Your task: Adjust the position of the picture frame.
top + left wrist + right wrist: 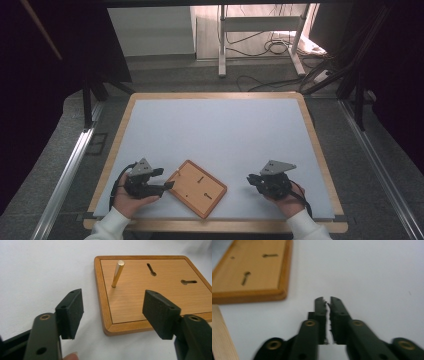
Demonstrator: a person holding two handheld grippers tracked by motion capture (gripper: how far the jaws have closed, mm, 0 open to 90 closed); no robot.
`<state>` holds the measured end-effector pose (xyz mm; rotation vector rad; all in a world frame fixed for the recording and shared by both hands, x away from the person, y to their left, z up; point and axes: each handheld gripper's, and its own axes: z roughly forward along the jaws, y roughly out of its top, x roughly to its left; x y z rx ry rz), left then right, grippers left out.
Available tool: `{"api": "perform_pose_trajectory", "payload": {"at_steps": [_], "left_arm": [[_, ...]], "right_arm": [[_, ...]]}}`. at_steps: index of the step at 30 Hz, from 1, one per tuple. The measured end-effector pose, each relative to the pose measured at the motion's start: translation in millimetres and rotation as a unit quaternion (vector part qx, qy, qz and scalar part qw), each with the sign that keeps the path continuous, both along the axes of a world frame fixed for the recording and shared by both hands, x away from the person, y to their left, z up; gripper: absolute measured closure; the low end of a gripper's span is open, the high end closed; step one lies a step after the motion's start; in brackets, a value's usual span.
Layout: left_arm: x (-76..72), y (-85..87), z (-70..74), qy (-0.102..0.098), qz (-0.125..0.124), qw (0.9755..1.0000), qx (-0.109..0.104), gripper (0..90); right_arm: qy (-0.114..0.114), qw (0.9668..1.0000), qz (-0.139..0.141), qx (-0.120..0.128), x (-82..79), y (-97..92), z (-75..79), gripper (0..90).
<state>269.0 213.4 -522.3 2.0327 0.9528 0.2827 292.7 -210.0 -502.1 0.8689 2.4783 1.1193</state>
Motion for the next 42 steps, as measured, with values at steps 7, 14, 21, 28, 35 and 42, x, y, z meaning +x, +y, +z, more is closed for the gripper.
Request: {"api": "perform_pose_trajectory", "payload": {"at_steps": [7,14,21,28,35,42], "left_arm": [[-0.9,-1.8,0.6,0.001,-0.001,1.0000,0.005,37.3],[-9.9,5.4,-0.2,0.006,-0.003,1.0000,0.003,48.3],[-21.5,13.6,-2.2,0.030,-0.021,0.9993,0.010,90.0],[-27.0,20.4,-10.5,0.056,-0.014,0.9981,0.023,90.0],[-21.7,11.3,-13.8,0.058,-0.016,0.9974,0.039,90.0],[-16.9,7.6,-15.7,0.064,-0.017,0.9969,0.041,90.0]], "right_arm": [[-0.008,0.9982,-0.059,0.008,-5.8,-20.9,-5.7,36.8],[-0.008,0.9962,-0.085,0.018,-7.0,-32.0,-6.3,28.3],[-0.007,0.9964,-0.083,0.010,-6.9,-31.0,-8.0,27.0],[-0.006,0.9964,-0.084,0.005,-6.5,-30.0,-9.5,26.8],[-0.007,0.9963,-0.085,0.004,-6.4,-29.4,-9.2,26.7],[-0.011,0.9962,-0.087,0.004,-6.1,-30.4,-8.5,26.6]]}}
